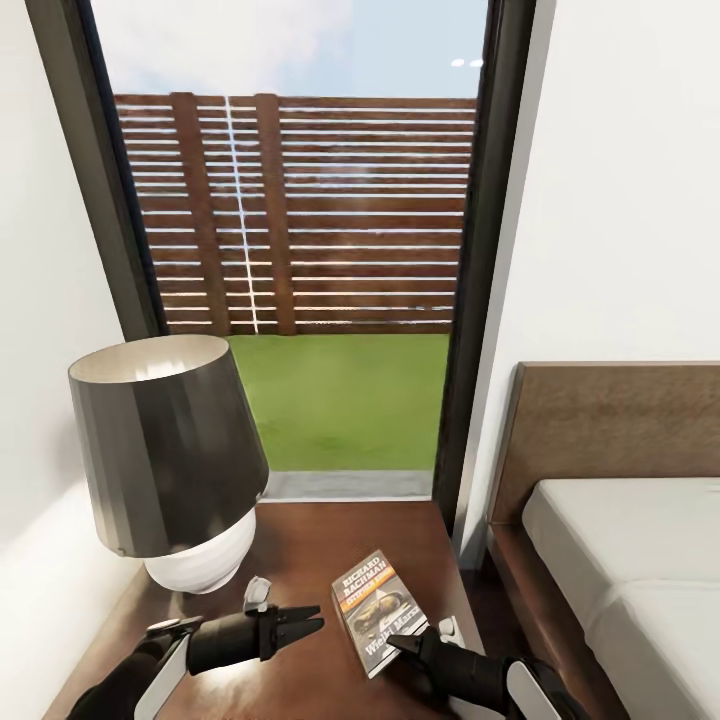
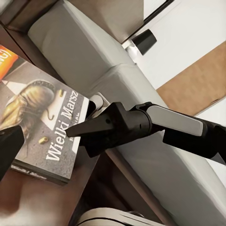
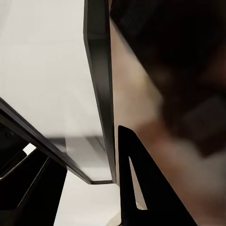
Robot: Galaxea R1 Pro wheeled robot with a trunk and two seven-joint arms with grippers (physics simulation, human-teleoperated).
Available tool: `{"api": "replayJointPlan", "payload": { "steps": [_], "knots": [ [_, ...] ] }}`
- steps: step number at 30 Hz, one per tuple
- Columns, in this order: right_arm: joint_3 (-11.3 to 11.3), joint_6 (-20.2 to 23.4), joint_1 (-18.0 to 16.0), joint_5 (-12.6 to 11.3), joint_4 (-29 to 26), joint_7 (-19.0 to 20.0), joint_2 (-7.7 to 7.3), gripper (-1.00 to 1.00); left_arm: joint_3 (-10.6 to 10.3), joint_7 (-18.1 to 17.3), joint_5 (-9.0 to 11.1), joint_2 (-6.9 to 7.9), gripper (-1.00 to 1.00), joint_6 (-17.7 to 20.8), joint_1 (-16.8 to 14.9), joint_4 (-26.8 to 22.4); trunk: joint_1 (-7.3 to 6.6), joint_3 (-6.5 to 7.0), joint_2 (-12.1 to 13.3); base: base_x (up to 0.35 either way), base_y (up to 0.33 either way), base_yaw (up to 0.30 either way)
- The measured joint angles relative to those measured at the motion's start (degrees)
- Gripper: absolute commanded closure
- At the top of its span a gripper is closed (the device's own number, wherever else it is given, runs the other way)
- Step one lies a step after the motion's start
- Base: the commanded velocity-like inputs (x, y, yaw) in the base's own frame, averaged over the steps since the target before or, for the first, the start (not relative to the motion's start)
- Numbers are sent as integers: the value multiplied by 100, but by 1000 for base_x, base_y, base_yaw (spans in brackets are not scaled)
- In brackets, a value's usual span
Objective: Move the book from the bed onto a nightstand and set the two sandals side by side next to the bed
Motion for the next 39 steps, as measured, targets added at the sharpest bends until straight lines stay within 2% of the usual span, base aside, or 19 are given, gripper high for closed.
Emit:
{"api": "replayJointPlan", "payload": {
  "steps": [3,4,5,6,26,32,39],
  "knots": [
    [-2,2,0,1,0,0,0,100,-2,0,0,0,-100,0,0,0,0,0,0,0,0,0],
    [-1,2,-1,1,0,0,0,-100,-3,0,0,0,-100,-2,0,0,0,0,0,0,0,0],
    [4,-90,1,223,14,-6,-1,-100,0,0,0,0,-100,-1,0,-1,1,-1,1,0,0,0],
    [5,-93,1,231,14,-6,-1,-100,-3,0,0,0,-100,-1,0,-1,1,-1,0,0,0,0],
    [1,-71,-1,175,11,3,-1,-100,0,0,0,0,-100,-4,0,-1,0,0,0,-3,0,0],
    [-1,-74,-2,148,10,8,0,-100,-3,0,0,0,-100,-8,0,0,4,0,1,-272,0,0],
    [-2,-75,-2,148,10,9,0,-100,-2,0,0,0,-100,-8,0,0,1,0,0,-50,0,0]
  ]
}}
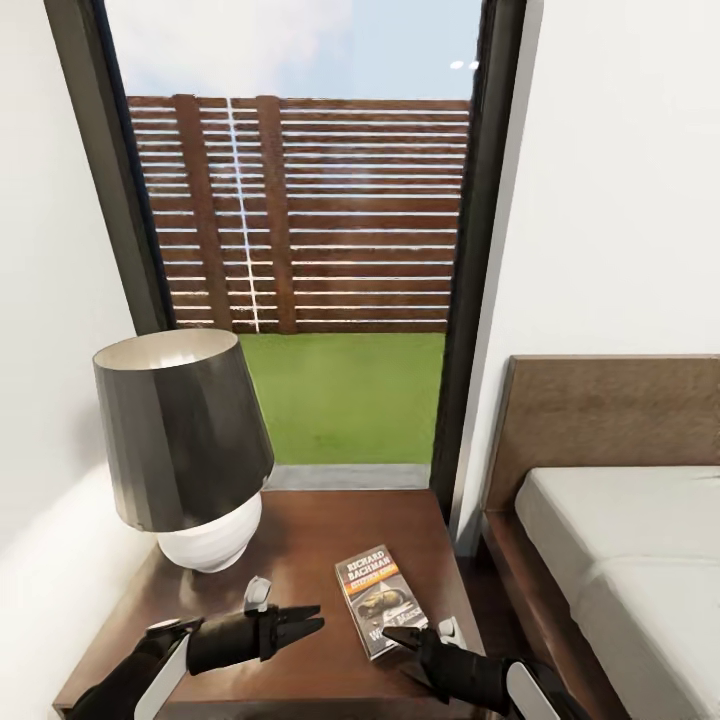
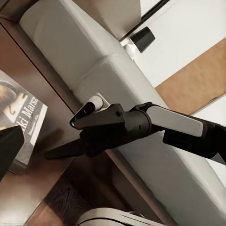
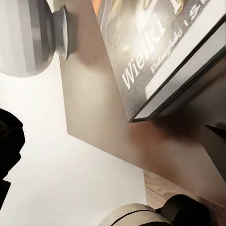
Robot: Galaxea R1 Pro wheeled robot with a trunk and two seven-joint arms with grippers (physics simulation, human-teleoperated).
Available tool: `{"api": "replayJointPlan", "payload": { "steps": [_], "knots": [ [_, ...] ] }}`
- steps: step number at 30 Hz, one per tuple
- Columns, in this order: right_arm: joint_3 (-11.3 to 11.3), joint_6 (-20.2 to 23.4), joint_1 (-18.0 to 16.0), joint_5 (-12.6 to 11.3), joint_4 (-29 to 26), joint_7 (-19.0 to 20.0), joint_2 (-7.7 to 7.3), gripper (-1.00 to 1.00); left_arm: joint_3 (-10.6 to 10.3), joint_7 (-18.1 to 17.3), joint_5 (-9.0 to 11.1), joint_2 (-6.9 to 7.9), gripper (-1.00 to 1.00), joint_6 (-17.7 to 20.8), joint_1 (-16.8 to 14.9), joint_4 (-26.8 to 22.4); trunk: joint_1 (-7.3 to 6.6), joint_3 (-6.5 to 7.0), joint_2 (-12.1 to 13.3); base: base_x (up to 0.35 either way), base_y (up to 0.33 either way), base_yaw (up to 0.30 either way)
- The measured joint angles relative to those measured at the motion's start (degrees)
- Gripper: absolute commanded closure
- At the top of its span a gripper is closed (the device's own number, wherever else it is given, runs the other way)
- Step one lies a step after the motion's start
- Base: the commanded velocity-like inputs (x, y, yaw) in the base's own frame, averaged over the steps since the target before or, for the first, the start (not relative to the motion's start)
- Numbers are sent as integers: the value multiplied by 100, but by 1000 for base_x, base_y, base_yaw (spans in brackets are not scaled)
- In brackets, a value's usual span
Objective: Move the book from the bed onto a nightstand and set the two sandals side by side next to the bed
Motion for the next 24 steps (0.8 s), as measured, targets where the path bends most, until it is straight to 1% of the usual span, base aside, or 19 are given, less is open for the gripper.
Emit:
{"api": "replayJointPlan", "payload": {
  "steps": [5,6,9,24],
  "knots": [
    [0,0,0,3,0,-1,0,-100,0,0,0,0,-100,0,0,1,0,0,0,-4,0,0],
    [3,9,1,12,1,-4,1,-100,1,1,0,0,-100,2,0,0,-3,21,1,0,0,0],
    [7,-14,2,76,4,-15,0,-100,2,1,0,0,-100,6,0,0,-68,75,120,0,0,0],
    [5,-18,2,77,4,-8,0,-100,4,0,0,0,-100,9,0,0,-397,344,722,0,0,0]
  ]
}}
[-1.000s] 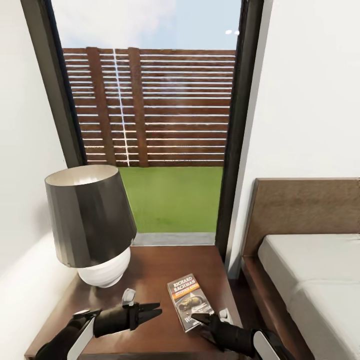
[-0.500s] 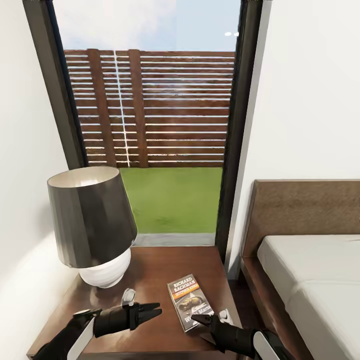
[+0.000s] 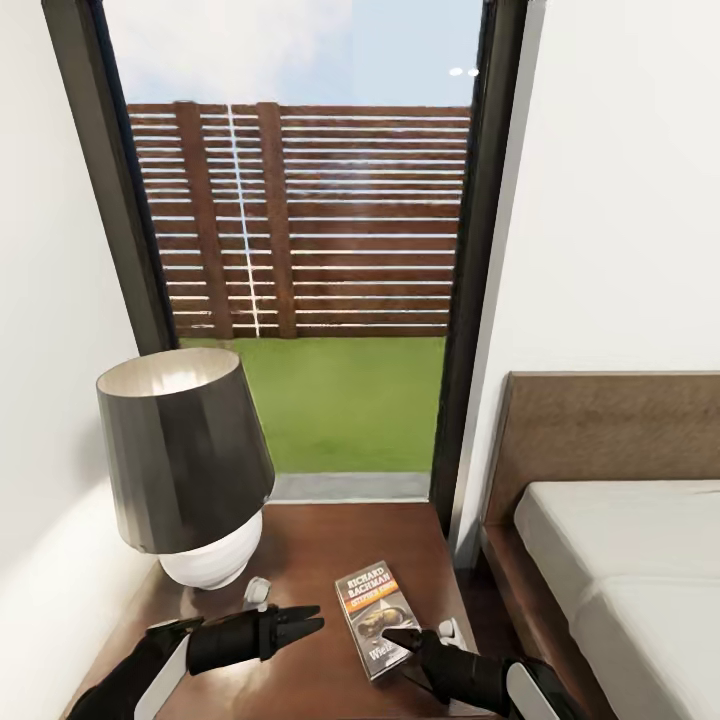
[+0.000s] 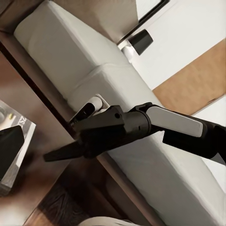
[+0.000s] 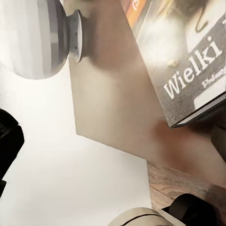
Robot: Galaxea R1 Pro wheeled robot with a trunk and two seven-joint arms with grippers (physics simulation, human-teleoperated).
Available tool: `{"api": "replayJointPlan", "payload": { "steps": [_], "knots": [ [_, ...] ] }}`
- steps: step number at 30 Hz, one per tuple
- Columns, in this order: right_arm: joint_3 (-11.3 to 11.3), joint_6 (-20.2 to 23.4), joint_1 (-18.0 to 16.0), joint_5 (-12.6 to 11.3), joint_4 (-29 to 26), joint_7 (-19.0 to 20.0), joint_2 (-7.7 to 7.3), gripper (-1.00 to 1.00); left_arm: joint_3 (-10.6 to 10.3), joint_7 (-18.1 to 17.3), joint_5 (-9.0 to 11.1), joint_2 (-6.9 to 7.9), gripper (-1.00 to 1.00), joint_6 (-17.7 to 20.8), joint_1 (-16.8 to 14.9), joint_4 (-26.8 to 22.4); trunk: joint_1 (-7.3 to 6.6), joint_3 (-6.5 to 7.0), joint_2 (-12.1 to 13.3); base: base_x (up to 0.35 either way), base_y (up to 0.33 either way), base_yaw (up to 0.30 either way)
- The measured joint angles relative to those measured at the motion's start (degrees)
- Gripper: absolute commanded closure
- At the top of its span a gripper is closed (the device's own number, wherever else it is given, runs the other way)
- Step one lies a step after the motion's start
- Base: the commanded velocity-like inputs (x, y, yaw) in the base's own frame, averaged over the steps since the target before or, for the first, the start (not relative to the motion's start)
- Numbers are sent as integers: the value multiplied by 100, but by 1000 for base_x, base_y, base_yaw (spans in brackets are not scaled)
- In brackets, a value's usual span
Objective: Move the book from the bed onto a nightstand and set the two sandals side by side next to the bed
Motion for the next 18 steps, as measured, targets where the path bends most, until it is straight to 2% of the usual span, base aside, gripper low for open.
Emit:
{"api": "replayJointPlan", "payload": {
  "steps": [18],
  "knots": [
    [-6,-15,0,-8,0,28,-5,-100,-8,0,-1,0,-100,0,0,0,-395,323,722,0,0,0]
  ]
}}
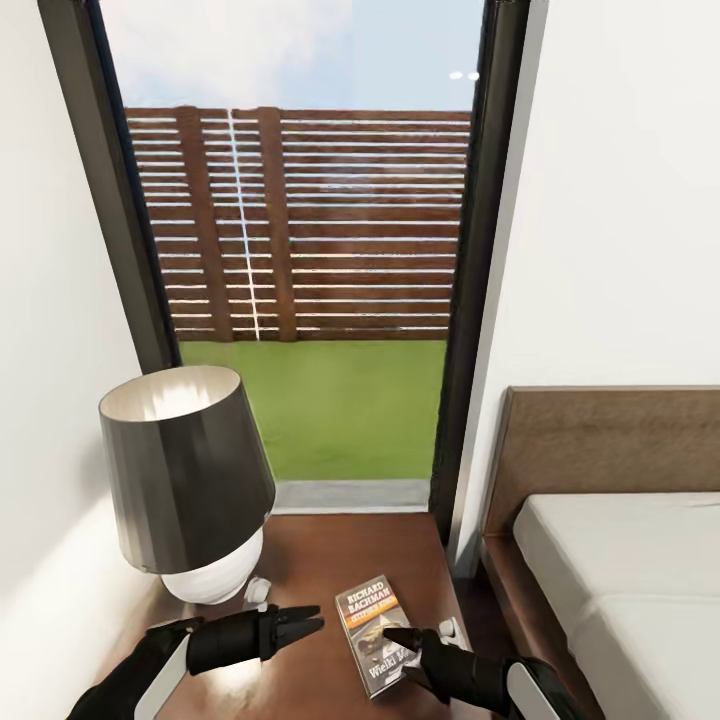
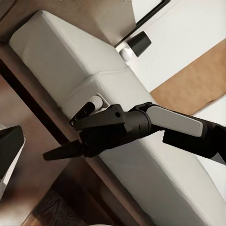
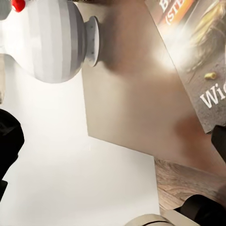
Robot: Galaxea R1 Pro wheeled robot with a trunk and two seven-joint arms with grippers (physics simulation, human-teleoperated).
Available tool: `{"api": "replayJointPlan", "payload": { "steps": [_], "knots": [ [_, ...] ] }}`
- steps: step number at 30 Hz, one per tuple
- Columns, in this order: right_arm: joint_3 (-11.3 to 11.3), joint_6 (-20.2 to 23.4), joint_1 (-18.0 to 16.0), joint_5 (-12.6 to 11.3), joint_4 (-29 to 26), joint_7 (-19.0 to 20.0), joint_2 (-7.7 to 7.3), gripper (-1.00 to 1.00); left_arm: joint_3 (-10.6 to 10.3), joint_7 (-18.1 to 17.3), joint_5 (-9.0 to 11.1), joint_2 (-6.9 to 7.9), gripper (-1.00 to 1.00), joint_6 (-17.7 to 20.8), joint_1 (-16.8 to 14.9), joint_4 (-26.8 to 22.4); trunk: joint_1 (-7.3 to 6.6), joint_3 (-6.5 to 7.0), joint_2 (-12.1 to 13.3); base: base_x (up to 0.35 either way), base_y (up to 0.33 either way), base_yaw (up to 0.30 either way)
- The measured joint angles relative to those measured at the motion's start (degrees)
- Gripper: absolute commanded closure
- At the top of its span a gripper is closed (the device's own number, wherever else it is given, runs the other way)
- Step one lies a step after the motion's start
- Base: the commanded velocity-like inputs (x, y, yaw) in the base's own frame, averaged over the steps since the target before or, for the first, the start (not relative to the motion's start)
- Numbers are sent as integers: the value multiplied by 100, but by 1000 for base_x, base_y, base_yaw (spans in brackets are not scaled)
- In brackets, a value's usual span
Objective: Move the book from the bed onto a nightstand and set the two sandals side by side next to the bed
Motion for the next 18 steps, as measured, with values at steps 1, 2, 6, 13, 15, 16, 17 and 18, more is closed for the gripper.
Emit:
{"api": "replayJointPlan", "payload": {
  "steps": [1,2,6,13,15,16,17,18],
  "knots": [
    [1,0,0,0,0,0,-1,-100,0,0,0,0,-100,0,0,0,-22,18,40,0,0,0],
    [1,0,0,0,0,0,-3,-100,0,0,1,0,-100,0,0,0,-44,36,80,0,0,0],
    [6,0,0,0,2,0,5,-100,0,0,-1,0,-100,-1,0,0,-132,108,241,0,0,0],
    [8,5,0,4,5,0,20,-100,0,0,-4,-3,-100,0,0,0,-286,233,521,0,0,0],
    [7,4,0,7,1,0,22,-100,0,0,0,-5,-100,0,0,0,-330,269,602,0,0,0],
    [8,2,0,6,3,0,22,-100,0,1,0,-6,-100,0,0,0,-352,287,642,0,0,0],
    [9,1,0,7,4,0,23,-100,0,0,-2,-5,-100,0,0,0,-373,305,682,0,0,0],
    [17,0,0,7,6,0,23,-100,0,0,-1,-7,-100,0,0,0,-395,323,722,0,0,0]
  ]
}}
